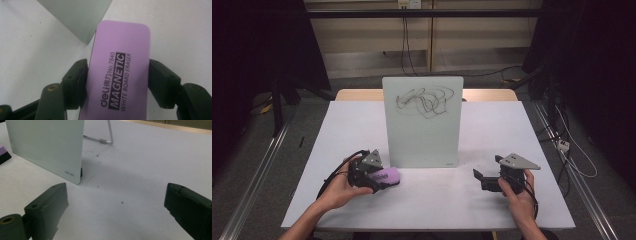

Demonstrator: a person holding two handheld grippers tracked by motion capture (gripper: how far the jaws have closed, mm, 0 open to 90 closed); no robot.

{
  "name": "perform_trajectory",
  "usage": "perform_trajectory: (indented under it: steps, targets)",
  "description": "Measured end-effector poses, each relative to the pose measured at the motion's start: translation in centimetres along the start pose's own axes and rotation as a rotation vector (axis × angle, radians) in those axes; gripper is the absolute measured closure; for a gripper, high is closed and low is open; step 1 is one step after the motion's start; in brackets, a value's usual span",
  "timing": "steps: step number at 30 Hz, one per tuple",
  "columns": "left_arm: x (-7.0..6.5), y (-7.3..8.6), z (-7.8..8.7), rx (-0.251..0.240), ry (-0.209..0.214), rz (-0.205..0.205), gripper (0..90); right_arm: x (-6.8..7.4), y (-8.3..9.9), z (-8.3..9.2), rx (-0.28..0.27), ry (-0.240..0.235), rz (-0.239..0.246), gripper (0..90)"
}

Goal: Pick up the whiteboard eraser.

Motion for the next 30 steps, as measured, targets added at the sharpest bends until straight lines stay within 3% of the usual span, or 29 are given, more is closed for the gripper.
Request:
perform_trajectory:
  steps: [8, 15, 16, 18, 19, 26, 27, 28, 30]
  targets:
    - [0.0, 0.0, 0.0, -0.001, -0.013, -0.006, 38.1, 0.0, 0.0, -0.1, 0.001, -0.004, -0.001, 5.4]
    - [0.1, 0.1, 0.3, -0.013, 0.01, 0.002, 39.3, -0.1, 0.0, -0.3, 0.007, -0.003, -0.015, 5.4]
    - [0.2, 0.1, 0.4, -0.028, -0.012, 0.004, 39.4, -0.1, 0.0, -0.4, 0.007, -0.003, -0.012, 5.4]
    - [0.3, 0.1, 0.8, -0.036, -0.005, -0.003, 39.6, 0.0, 0.0, -0.5, 0.007, -0.002, -0.014, 5.4]
    - [0.3, 0.0, 0.9, -0.061, -0.014, 0.02, 39.6, 0.0, 0.0, -0.5, 0.008, -0.001, -0.015, 5.4]
    - [0.7, -0.5, 2.2, -0.155, -0.035, 0.057, 39.9, -0.1, 0.1, -0.5, 0.01, 0.004, -0.02, 5.4]
    - [0.8, -0.5, 2.3, -0.158, -0.069, 0.061, 39.9, -0.1, 0.1, -0.4, 0.009, 0.004, -0.021, 5.4]
    - [0.8, -0.6, 2.3, -0.179, -0.046, 0.064, 39.9, -0.1, 0.1, -0.4, 0.01, 0.002, -0.017, 5.4]
    - [0.8, -0.7, 2.6, -0.201, -0.044, 0.076, 40.0, 0.0, 0.1, -0.4, 0.009, 0.0, -0.015, 5.4]
Point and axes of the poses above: each handheld gripper's, and its own axes: z roughly backward along the jaws, y roughly out of its underside, x roughly to its left, the point moved 6 cm from there along -z, roughly forward along the jaws, and after that the axes turned 6 degrees about -x, right-handed, at the moved point
